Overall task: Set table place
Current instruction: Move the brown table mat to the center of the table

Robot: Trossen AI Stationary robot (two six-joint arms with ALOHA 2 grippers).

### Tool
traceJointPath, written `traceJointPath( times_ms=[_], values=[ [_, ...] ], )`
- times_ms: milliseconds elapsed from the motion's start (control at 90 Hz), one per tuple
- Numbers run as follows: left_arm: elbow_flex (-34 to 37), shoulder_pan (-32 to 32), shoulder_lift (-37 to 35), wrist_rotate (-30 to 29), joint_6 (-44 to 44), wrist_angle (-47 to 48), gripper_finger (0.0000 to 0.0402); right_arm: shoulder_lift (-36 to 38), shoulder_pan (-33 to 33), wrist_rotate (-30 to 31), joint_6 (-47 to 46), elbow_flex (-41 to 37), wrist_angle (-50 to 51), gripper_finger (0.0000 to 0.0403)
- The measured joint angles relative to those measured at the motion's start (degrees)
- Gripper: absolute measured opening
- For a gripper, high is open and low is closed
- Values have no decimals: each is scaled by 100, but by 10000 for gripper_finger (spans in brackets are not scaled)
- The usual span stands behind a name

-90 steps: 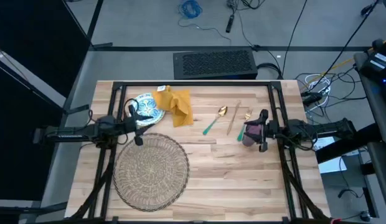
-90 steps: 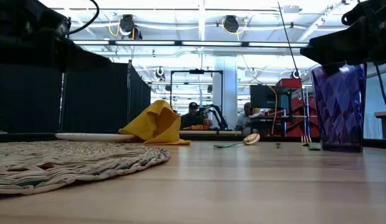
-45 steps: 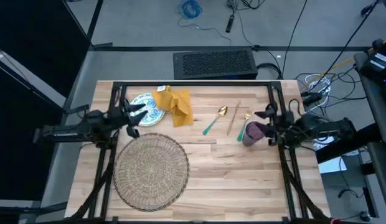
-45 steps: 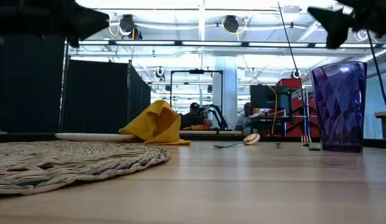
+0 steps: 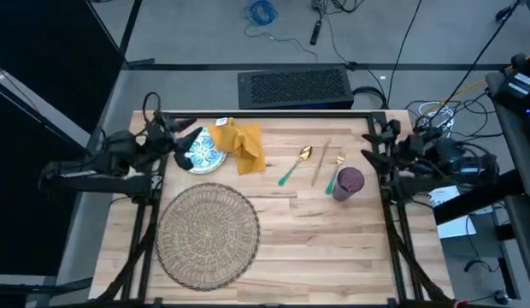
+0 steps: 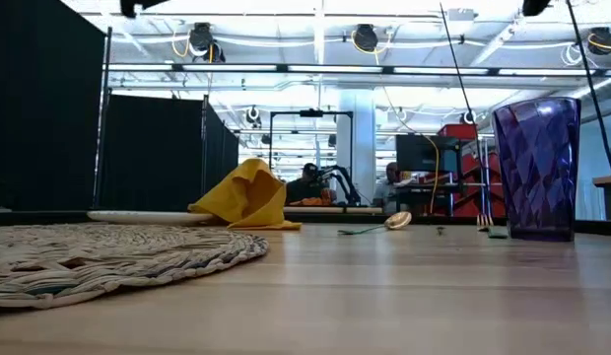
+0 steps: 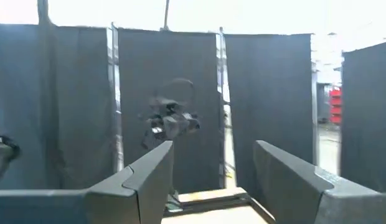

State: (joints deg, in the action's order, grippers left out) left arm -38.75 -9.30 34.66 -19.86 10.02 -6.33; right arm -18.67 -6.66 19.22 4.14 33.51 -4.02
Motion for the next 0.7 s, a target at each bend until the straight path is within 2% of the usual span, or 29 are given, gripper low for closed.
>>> traceJointPath(
  times_ms=[211, 356, 544, 700],
  values=[
    [-1087, -118, 616, 2, 100, 582, 136, -713, 0, 175, 428, 643, -123, 210],
    [-1515, -118, 748, 2, 99, 545, 136, -1010, 0, 175, 173, 997, 84, 210],
    [-1848, -109, 796, 190, 68, 896, 136, -1455, 1, 387, -782, 1720, 2136, 210],
    [-2234, -107, 1036, 197, -332, 2177, 136, -1892, 131, 730, -1692, 2335, 4091, 210]
  ],
)
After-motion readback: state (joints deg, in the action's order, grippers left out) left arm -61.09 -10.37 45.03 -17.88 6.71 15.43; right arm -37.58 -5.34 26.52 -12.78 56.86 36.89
